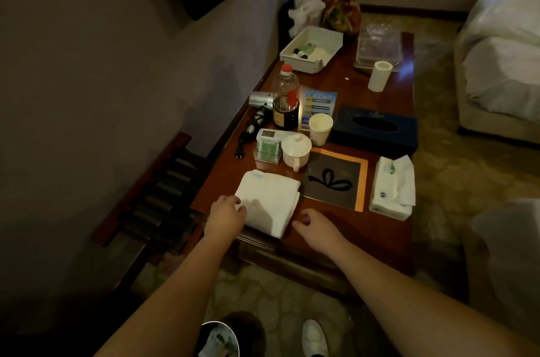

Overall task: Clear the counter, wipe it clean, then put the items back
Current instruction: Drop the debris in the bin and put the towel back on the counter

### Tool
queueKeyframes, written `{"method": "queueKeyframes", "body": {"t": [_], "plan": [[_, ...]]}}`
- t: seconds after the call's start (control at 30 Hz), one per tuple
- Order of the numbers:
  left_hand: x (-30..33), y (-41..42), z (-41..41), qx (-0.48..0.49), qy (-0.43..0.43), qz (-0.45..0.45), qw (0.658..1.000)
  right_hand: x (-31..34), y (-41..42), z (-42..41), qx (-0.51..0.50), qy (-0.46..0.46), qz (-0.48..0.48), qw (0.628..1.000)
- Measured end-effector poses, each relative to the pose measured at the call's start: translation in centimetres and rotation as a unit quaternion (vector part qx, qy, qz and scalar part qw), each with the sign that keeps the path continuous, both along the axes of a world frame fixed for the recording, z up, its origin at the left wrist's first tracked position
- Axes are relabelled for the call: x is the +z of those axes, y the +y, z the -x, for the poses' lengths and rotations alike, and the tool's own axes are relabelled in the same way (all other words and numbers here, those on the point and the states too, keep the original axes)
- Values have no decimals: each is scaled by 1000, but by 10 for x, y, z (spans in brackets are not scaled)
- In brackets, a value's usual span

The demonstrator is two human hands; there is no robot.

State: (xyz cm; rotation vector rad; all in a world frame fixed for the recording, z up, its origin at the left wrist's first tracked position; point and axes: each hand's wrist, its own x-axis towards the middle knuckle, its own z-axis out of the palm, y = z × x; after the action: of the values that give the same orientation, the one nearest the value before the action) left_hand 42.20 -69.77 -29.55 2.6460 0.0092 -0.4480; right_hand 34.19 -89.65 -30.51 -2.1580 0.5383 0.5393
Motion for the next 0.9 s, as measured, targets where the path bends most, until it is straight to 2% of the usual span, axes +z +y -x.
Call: {"method": "queueKeyframes", "body": {"t": [0.1,0.23,0.47,0.63,0.73,0.9], "plan": [[-10,-12,-21,68,55,35,996,-15,1,-25,-82,47,-84,992],[-25,-21,-40,131,95,41,986,-26,5,-47,-145,69,-151,975],[-43,-26,-56,135,158,24,978,-42,13,-70,-225,109,-196,948],[-46,-21,-56,168,201,21,965,-53,9,-70,-231,127,-228,937],[-40,-20,-41,224,252,96,937,-53,3,-63,-227,132,-271,926],[-32,0,-1,322,336,304,831,-32,-6,-46,-214,189,-343,895]]}}
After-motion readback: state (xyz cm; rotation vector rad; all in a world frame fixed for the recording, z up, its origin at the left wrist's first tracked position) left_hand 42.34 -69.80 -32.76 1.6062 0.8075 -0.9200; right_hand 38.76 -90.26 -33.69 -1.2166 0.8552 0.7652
